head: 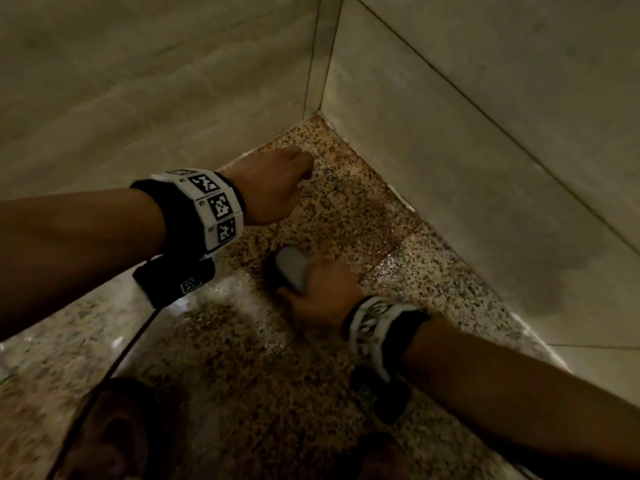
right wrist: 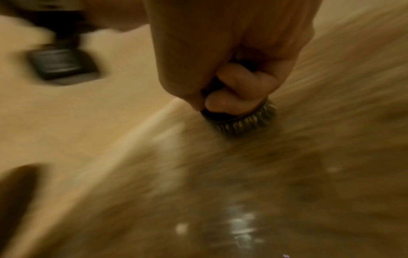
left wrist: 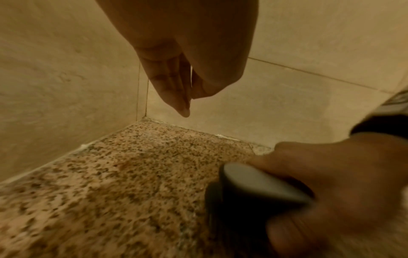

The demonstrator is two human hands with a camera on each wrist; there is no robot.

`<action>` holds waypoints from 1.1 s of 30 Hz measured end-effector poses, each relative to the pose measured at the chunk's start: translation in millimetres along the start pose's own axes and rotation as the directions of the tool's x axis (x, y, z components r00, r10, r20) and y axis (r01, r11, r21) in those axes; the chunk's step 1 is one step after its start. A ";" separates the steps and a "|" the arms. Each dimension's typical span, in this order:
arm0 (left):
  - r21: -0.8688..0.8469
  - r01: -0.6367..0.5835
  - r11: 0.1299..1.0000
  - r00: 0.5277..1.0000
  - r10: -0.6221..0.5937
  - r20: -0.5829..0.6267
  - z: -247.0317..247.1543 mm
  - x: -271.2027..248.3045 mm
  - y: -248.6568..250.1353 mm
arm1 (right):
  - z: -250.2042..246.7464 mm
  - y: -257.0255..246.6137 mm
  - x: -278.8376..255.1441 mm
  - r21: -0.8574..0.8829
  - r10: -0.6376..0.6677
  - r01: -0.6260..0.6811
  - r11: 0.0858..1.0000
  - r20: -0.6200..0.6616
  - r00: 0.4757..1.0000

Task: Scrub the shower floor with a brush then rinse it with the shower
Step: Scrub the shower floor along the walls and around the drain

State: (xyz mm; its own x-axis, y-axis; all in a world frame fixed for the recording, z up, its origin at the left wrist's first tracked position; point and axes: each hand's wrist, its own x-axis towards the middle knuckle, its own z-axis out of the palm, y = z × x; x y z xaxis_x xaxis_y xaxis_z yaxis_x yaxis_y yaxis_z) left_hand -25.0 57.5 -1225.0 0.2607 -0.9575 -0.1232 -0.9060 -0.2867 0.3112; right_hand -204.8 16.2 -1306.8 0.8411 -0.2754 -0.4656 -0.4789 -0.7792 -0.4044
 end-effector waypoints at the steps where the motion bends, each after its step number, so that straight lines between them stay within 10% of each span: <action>1: 0.002 0.013 1.000 1.000 -0.013 0.016 0.8 -0.6 -0.5 | 6.9 -23.7 -1.2 0.031 -0.037 0.035 0.999 0.080 0.996; 6: -0.006 0.048 0.999 0.999 -0.048 0.019 6.8 -1.0 0.0 | -41.1 -12.9 -1.3 0.096 0.046 -0.042 0.995 -0.043 0.998; 12: 0.045 -0.033 0.998 0.998 0.031 0.057 19.8 -13.4 4.0 | -77.1 114.3 -10.1 0.005 0.467 -0.484 0.875 -0.272 0.842; 17: 0.060 -0.034 0.998 0.991 0.026 0.132 21.5 -11.1 9.2 | 7.2 31.8 -18.8 -0.010 0.090 -0.092 0.996 -0.125 0.988; 21: 0.089 -0.100 0.991 0.983 0.085 0.160 11.4 0.4 23.1 | 18.0 -21.3 -18.2 0.089 -0.014 0.010 0.996 0.049 0.999; 28: 0.037 -0.083 0.996 0.993 0.079 0.085 13.7 -3.1 15.6 | -54.7 84.7 1.7 0.047 0.375 -0.382 0.923 -0.329 0.866; 33: 0.021 -0.087 0.996 0.994 0.086 0.070 17.7 -10.3 3.5 | 27.8 8.7 -1.5 0.031 0.089 -0.086 0.996 -0.099 0.991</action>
State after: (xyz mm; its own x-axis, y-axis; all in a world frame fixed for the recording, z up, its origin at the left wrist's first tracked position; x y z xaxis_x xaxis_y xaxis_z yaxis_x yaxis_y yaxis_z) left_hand -36.8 66.9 -1239.3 0.1581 -0.9741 -0.1614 -0.9320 -0.2012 0.3014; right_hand -217.3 25.4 -1331.5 0.8161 -0.3975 -0.4194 -0.5569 -0.7350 -0.3868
